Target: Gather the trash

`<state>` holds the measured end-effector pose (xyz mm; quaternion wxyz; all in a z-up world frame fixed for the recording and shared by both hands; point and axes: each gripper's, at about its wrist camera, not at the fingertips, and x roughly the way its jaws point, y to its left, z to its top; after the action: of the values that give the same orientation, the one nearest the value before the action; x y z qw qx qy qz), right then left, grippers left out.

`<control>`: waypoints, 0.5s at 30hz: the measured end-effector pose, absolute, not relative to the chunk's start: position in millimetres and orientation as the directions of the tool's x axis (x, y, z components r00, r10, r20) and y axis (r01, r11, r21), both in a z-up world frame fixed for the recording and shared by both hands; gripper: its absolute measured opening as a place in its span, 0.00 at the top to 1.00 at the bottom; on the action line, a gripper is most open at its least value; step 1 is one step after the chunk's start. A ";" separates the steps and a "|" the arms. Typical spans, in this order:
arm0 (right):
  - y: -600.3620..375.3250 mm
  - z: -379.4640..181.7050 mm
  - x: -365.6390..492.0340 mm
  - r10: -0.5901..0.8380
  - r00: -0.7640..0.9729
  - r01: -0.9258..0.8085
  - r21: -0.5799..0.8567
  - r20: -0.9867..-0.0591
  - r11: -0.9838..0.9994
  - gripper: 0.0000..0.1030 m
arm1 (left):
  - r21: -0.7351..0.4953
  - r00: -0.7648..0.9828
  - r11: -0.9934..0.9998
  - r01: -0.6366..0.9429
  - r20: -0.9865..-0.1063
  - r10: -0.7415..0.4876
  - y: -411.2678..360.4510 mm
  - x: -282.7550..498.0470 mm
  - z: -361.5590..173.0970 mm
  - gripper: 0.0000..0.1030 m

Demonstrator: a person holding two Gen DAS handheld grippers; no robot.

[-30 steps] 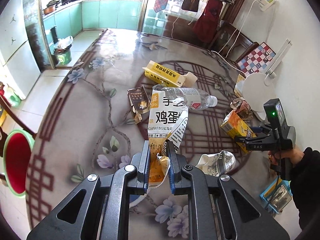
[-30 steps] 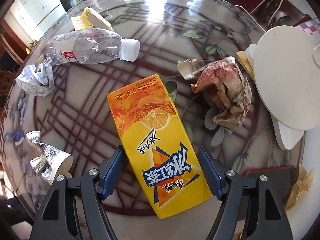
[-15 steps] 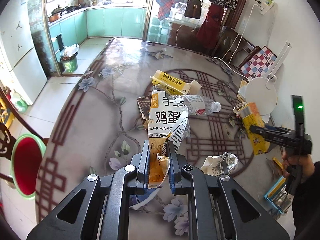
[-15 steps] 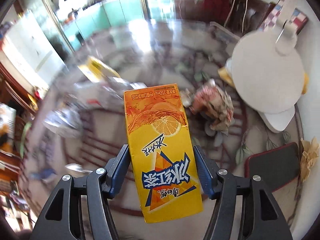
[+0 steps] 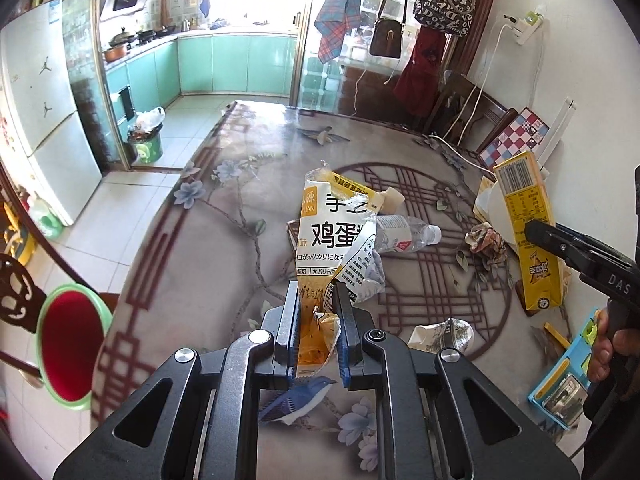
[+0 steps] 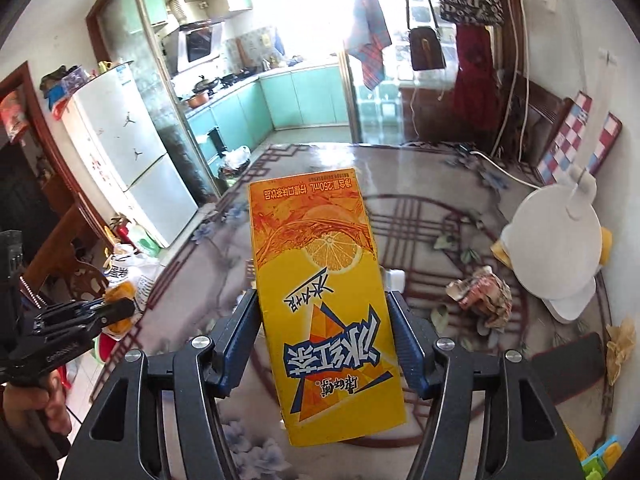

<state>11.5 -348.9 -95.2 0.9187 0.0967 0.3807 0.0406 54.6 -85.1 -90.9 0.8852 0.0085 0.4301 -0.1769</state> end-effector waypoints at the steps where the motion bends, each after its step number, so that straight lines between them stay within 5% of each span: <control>1: -343.3 -91.9 11.2 0.152 0.710 -0.008 0.209 -0.687 0.978 0.40 | -0.133 0.573 0.938 0.319 -0.762 -0.303 -82.6 55.0 -89.8 0.86; 15: -252.7 -69.9 23.4 0.182 0.722 -0.043 0.220 -0.668 0.975 0.40 | -0.125 0.600 0.946 0.300 -0.746 -0.289 -10.8 77.8 -85.0 0.86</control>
<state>23.4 -252.7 -69.9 0.9230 0.0947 0.3680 0.0610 77.8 -10.8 -85.0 0.8945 0.0068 0.4157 -0.1646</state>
